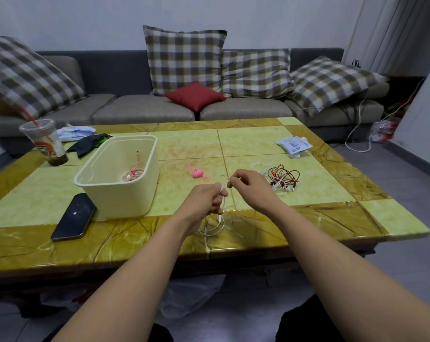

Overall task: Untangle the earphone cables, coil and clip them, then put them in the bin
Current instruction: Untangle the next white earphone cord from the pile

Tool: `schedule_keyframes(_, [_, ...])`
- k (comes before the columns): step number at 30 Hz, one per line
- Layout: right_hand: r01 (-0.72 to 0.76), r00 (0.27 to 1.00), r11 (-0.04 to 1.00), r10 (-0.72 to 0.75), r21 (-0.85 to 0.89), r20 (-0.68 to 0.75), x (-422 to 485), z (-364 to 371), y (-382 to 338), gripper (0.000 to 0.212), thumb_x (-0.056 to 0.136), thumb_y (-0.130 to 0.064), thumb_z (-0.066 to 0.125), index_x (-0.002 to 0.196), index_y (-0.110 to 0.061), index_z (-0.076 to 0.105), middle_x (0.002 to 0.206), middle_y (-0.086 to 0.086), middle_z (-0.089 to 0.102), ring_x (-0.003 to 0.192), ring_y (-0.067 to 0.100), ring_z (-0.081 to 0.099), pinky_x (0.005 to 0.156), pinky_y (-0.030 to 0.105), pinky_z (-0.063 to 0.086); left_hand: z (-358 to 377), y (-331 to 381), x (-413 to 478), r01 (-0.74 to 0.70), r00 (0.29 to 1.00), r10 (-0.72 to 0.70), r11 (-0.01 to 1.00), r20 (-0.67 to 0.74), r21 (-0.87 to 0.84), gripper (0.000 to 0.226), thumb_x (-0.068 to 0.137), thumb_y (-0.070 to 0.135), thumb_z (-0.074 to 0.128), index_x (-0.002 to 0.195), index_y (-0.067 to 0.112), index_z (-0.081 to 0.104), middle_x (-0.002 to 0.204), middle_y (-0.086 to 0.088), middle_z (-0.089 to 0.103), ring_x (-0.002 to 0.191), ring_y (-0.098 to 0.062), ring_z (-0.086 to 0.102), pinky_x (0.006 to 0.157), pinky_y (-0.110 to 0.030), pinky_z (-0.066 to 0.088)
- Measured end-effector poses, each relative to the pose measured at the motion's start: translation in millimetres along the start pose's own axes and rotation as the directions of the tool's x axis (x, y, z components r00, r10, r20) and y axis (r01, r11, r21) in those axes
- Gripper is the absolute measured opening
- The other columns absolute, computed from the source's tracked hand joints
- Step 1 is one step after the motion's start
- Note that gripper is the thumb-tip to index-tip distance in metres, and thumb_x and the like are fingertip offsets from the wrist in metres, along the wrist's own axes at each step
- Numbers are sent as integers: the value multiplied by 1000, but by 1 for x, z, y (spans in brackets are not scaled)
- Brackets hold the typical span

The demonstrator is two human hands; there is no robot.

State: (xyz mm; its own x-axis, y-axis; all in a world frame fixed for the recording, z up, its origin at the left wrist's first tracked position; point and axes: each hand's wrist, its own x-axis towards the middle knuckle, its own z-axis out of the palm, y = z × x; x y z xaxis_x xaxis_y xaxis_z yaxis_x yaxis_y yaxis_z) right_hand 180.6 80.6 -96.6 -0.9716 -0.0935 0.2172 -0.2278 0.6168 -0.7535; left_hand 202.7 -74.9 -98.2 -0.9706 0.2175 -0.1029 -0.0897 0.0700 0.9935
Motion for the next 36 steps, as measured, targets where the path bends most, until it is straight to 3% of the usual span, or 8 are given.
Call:
schedule_keyframes(7, [-52,873,999,52,-15,485,-8,9,5,29,101,-26,49,81,-22,68,61,-4,49,55,10,41,53,22,34,3,13,8,-109,990,23,745,-138,-658,35,107,25,30,83,9,49,59,2,53,46,-9,46,53,-21,47])
schedule_keyframes(10, [-47,811,999,28,17,585,-10,8,-3,27,99,-26,51,82,-22,72,61,-2,49,54,11,41,50,21,34,-4,2,11,-221,935,187,972,-301,-84,42,106,21,31,92,-6,59,85,7,73,88,-7,66,89,-27,46])
schedule_keyframes(14, [-3,968,998,-13,64,250,-5,1,-12,27,88,-23,54,66,-13,66,61,3,46,58,15,38,57,29,31,-5,-9,5,-138,928,329,738,-174,661,38,104,26,38,81,12,64,77,5,70,76,-14,62,62,-26,44])
schedule_keyframes(19, [9,999,998,-12,69,51,-1,2,-1,22,94,-22,54,75,-14,62,56,-5,42,53,12,35,53,28,28,3,2,0,-4,1000,4,1000,-15,-28,35,104,21,37,76,10,54,48,5,33,44,-10,30,53,-27,39])
schedule_keyframes(25, [-104,928,990,62,97,367,-5,5,7,26,101,-23,49,83,-18,67,64,-2,45,52,9,37,48,20,32,0,17,6,-135,986,21,668,-163,-732,33,107,23,33,84,9,53,59,1,58,51,-10,57,60,-23,53])
schedule_keyframes(28, [-121,806,991,61,62,589,-12,6,2,26,101,-25,49,87,-16,70,60,-4,43,50,9,35,46,21,30,-9,7,9,-262,929,193,946,-315,-191,34,106,20,34,92,8,63,99,-4,74,98,-13,68,92,-28,49])
schedule_keyframes(31, [-68,891,993,18,94,454,-10,2,-9,26,95,-20,53,75,-15,69,62,-3,46,55,9,38,52,24,32,-13,-9,11,-222,879,421,778,-225,588,34,102,22,41,85,12,69,94,1,73,94,-9,64,83,-29,47])
schedule_keyframes(36, [14,995,993,-26,118,98,-4,-1,-5,24,92,-17,54,72,-9,64,59,1,43,52,10,34,52,27,28,-1,-4,3,-84,995,93,971,-28,226,36,102,18,38,71,9,56,49,4,42,43,-8,37,58,-29,39])
